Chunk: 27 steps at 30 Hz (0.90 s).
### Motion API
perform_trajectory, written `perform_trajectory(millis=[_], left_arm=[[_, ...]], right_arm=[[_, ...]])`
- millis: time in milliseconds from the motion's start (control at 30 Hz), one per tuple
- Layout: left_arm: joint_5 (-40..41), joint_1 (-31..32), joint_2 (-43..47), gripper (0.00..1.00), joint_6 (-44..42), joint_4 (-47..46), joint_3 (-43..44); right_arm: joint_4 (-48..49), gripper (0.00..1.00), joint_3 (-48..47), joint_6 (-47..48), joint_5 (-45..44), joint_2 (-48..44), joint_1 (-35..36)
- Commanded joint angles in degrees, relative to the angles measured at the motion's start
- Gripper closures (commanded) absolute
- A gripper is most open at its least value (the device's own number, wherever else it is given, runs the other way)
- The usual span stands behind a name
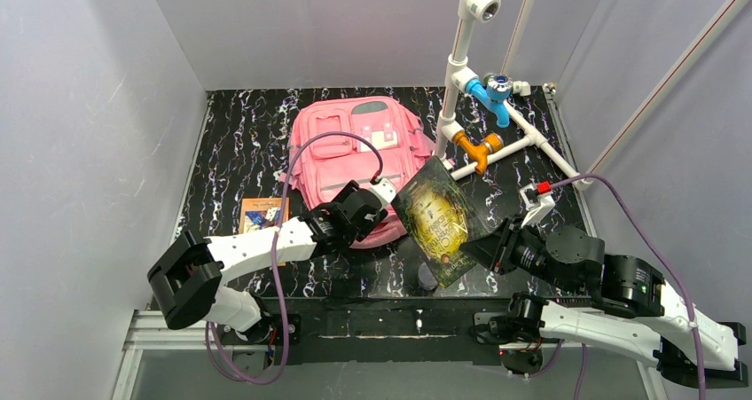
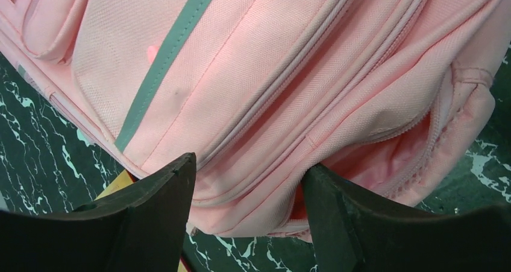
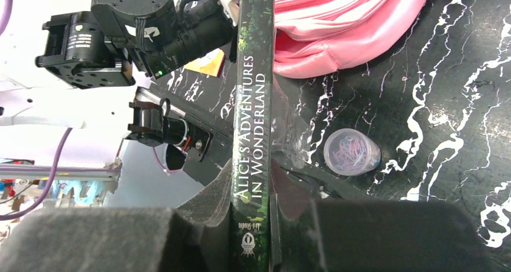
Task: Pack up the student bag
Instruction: Place the book in the student bag.
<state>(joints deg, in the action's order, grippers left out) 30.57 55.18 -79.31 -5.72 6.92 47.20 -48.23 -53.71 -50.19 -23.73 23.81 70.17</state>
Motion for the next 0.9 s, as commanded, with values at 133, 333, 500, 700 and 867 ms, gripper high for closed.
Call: perform_trajectory(millis=[133,333,500,700,867], left_arm=[[5.59,-0.6,-4.72,0.71,0.79,-3.2,3.0],[10.46,-0.6,1.95,1.0,1.59,-2.09,3.41],[22.13,-0.6,10.77,1.0,8.38,1.56,6.85],[16.43,-0.69,17.31,1.0,13.54,4.9,10.08],[13.65,-0.61,19.05,1.0,17.03,7.23,12.44]], right_arm=[[9.22,0.99,-0.96,-2.26,-0.44,-1.77,0.23],[5.99,0.99,-0.96,-3.91,-1.15,-3.32,0.23],[6.19,0.99,0.48,-5.12,-0.3,-3.56,0.23],[21.42,0.99,9.31,-9.11,8.64,-0.58,0.23],[36.9,0.99,17.74,-17.67,11.51,2.97,0.23]])
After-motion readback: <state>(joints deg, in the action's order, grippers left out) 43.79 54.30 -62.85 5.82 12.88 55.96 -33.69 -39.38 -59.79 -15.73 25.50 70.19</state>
